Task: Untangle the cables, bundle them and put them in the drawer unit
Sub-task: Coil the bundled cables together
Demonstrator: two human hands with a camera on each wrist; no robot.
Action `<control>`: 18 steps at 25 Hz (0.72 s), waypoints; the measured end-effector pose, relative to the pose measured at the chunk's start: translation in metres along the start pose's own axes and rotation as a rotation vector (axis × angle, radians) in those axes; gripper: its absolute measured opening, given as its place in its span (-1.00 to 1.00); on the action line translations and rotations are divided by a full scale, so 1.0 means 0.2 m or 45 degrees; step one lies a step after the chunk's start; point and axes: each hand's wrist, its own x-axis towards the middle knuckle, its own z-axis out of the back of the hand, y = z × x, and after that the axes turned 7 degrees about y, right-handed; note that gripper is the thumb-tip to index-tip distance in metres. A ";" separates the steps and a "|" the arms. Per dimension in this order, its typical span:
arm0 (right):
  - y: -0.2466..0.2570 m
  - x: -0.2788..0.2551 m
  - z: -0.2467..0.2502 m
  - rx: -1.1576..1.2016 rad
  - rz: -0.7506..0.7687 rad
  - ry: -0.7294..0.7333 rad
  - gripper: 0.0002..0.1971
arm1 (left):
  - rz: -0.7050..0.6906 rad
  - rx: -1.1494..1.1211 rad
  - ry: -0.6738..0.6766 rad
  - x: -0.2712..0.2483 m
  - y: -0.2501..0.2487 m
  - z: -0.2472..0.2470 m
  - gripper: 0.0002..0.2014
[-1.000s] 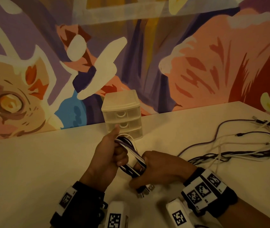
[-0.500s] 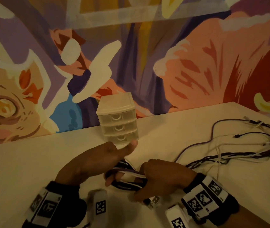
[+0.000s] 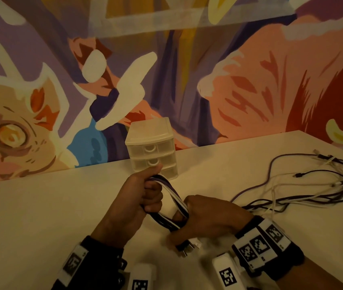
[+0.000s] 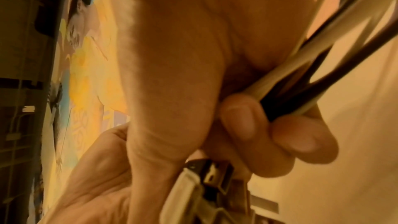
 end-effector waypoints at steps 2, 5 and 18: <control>0.00 0.00 0.00 0.004 -0.037 -0.030 -0.49 | -0.036 -0.085 -0.056 0.01 0.03 -0.04 -0.37; 0.01 -0.02 0.00 -0.042 -0.108 -0.037 -0.55 | -0.112 -0.096 -0.192 0.02 0.06 -0.08 -0.39; 0.04 0.06 -0.09 -0.318 -0.232 -0.167 -0.53 | -0.141 -0.238 -0.335 0.03 0.07 -0.08 -0.44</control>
